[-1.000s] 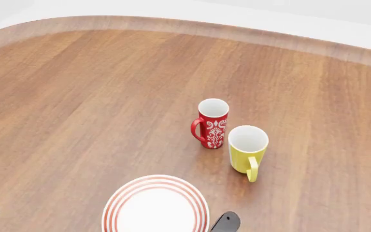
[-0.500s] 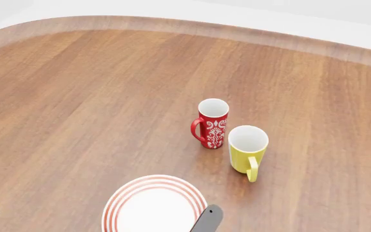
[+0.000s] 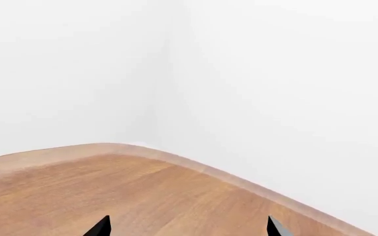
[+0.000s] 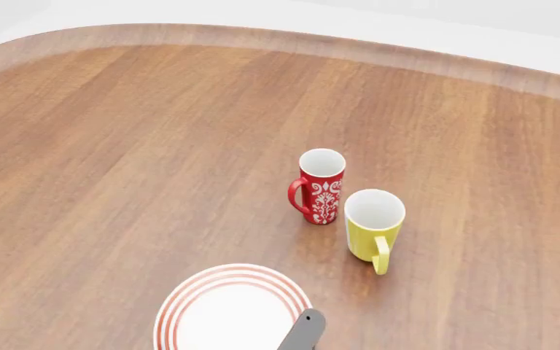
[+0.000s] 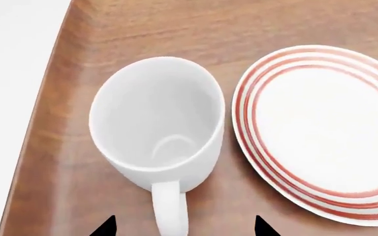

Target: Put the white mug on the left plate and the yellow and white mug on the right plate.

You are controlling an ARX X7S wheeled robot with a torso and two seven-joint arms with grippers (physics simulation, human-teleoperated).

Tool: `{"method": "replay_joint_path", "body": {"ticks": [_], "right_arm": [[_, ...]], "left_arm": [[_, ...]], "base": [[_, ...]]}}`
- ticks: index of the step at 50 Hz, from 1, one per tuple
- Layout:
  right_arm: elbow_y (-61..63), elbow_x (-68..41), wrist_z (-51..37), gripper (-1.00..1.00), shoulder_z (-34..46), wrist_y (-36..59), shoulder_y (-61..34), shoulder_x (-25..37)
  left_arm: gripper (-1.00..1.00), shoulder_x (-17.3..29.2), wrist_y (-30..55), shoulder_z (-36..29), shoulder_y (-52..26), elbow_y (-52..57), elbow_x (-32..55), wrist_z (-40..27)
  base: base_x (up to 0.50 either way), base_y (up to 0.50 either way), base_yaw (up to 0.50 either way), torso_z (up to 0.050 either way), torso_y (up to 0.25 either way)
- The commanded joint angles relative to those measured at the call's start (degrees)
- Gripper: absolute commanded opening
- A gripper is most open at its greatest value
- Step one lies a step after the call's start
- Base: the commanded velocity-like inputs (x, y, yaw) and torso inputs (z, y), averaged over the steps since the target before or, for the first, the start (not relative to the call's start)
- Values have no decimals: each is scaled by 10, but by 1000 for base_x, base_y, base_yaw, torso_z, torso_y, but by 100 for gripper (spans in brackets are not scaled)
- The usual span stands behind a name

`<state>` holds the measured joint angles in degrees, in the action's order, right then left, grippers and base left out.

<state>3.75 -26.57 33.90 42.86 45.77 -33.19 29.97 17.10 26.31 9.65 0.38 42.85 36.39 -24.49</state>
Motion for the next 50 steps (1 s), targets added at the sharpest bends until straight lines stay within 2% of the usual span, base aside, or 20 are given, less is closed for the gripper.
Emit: {"method": "replay_joint_path", "body": {"ticks": [1, 28, 50], "right_arm": [[-44, 12, 13, 100, 16, -19, -11, -20], [-116, 33, 34, 100, 54, -55, -2, -46], [-125, 34, 34, 100, 61, -56, -1, -49]], "left_arm": [[100, 2, -4, 3, 4, 2, 5, -2], [100, 10, 3, 7, 2, 12, 23, -17], [100, 14, 1, 3, 3, 14, 27, -23]], "base": [[0, 0, 0, 0, 0], [0, 0, 0, 0, 0], [0, 0, 0, 0, 0]]}}
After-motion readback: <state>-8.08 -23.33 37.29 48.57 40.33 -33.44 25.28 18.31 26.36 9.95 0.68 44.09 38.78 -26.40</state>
